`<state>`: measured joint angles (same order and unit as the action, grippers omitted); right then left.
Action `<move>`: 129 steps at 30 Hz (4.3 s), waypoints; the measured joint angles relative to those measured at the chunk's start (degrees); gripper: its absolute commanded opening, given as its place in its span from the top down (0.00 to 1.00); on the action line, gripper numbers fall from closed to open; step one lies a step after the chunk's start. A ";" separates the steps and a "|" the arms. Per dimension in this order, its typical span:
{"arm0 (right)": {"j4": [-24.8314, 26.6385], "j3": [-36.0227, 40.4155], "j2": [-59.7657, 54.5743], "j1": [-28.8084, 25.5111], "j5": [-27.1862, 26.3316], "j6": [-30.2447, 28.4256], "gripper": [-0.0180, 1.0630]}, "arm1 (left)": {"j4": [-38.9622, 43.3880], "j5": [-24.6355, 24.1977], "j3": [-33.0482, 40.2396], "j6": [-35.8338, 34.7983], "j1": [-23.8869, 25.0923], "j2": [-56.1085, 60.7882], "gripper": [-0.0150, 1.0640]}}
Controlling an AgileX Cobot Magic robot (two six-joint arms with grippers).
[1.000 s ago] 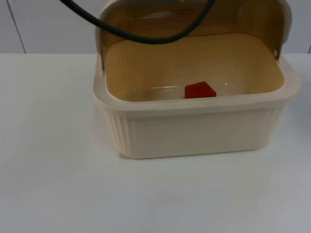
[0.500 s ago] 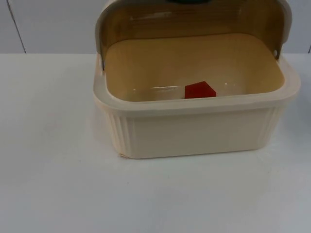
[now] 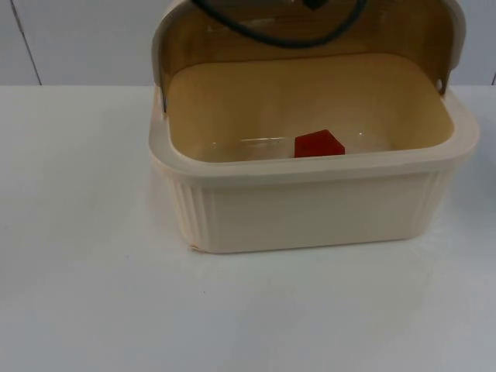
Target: Open the box lid with the left hand, place the block into the box with the right hand, then close the box lid with the left hand.
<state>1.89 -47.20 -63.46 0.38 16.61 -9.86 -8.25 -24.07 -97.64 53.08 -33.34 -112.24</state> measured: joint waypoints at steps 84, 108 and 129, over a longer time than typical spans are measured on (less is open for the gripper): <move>-0.10 0.00 6.12 0.00 0.36 2.57 0.02 | 14.49 -1.56 38.93 -63.82 22.80 31.98 0.94; -0.10 0.00 8.55 0.00 0.36 4.09 0.02 | 15.73 -2.50 38.93 -64.44 22.80 41.89 0.02; -7.73 0.00 19.35 0.00 15.60 17.34 0.02 | 19.63 4.20 38.93 -62.36 23.13 51.43 0.02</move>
<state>-5.84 -47.20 -44.10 0.38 32.21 7.47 11.38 -19.87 -58.71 -9.28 -10.20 -60.80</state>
